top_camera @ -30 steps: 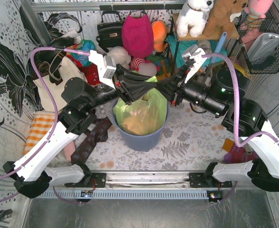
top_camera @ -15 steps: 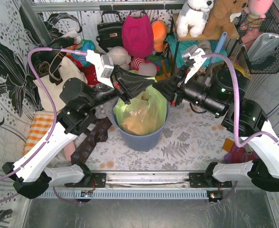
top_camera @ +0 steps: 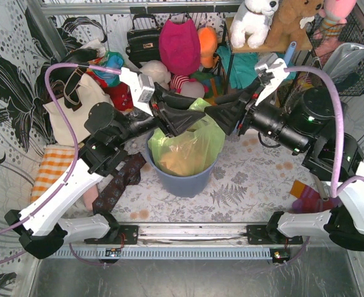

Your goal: Tie the trash bag

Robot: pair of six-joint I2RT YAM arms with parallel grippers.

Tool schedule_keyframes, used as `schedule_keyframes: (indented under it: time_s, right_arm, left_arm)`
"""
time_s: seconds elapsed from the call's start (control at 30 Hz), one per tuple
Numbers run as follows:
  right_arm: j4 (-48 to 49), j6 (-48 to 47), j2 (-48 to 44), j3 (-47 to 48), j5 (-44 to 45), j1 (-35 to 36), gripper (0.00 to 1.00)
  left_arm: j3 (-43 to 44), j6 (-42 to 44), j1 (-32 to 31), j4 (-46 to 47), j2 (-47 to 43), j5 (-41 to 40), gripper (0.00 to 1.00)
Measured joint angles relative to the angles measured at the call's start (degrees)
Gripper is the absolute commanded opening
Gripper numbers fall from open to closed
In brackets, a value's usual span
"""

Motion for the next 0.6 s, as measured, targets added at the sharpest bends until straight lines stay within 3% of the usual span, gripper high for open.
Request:
schedule_keyframes:
  time_s: [0.17, 0.37, 0.6]
  right_arm:
    - [0.0, 0.0, -0.3, 1.4, 1.2, 0.0, 0.42]
    - [-0.3, 0.0, 2.0, 5.6, 4.0, 0.0, 0.39]
    - [-0.3, 0.0, 3.1, 6.7, 5.2, 0.0, 0.36]
  left_arm:
    - [-1.0, -0.2, 0.0, 0.3, 0.0, 0.4, 0.48]
    - [-1.0, -0.3, 0.0, 0.4, 0.0, 0.4, 0.55]
    - [0.3, -0.3, 0.0, 0.9, 0.9, 0.3, 0.31]
